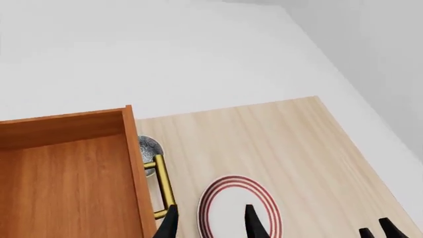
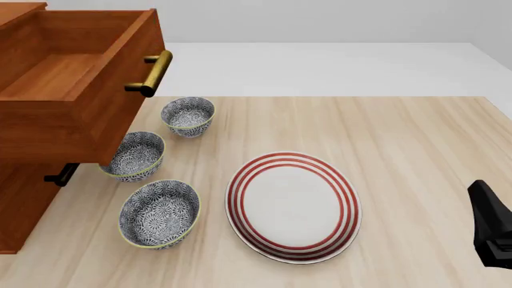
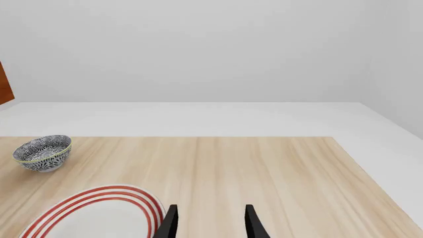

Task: Open the top drawer of the cabinet.

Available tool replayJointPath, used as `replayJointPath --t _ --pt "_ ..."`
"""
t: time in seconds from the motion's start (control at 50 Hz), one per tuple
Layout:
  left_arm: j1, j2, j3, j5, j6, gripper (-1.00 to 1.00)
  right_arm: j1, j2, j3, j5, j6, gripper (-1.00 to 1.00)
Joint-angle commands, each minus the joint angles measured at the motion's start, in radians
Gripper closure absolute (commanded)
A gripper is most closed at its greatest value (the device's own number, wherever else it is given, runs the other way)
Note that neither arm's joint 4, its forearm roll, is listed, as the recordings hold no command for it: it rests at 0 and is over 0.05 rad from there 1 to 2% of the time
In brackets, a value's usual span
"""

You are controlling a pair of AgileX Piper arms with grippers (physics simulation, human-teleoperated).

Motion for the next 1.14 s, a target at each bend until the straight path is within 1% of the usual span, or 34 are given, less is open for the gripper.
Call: replayJointPath --t 0.02,0.16,0.4,0.52,0.58,0.68,0.72,0.82,1.02,1.14 --pt "0.001 -0.016 -0.015 -0.015 -0.008 -1.00 0.000 0.000 0.000 0.000 0.000 -1.00" --pt "0.013 -0.021 -0.029 -0.025 -0.011 -1.00 0.000 0.000 0.000 0.000 0.000 -1.00" --pt "0.006 -0.045 -0.020 -0.022 -0.010 -1.00 0.000 0.000 0.000 0.000 0.000 -1.00" --pt "-0.007 -0.067 0.013 -0.031 -0.009 -1.00 0.000 0.000 0.000 0.000 0.000 -1.00" --pt "-0.030 -0.079 0.014 -0.023 -0.014 -1.00 0.000 0.000 0.000 0.000 0.000 -1.00" --pt "-0.033 -0.090 0.019 -0.023 -0.020 -1.00 0.000 0.000 0.000 0.000 0.000 -1.00" --pt "-0.053 -0.100 0.029 -0.016 -0.029 -1.00 0.000 0.000 0.000 0.000 0.000 -1.00" --pt "-0.062 -0.109 0.038 -0.016 -0.026 -1.00 0.000 0.000 0.000 0.000 0.000 -1.00" --pt "-0.082 -0.115 0.026 0.003 -0.030 -1.00 0.000 0.000 0.000 0.000 0.000 -1.00" --pt "-0.094 -0.119 0.036 0.007 -0.030 -1.00 0.000 0.000 0.000 0.000 0.000 -1.00"
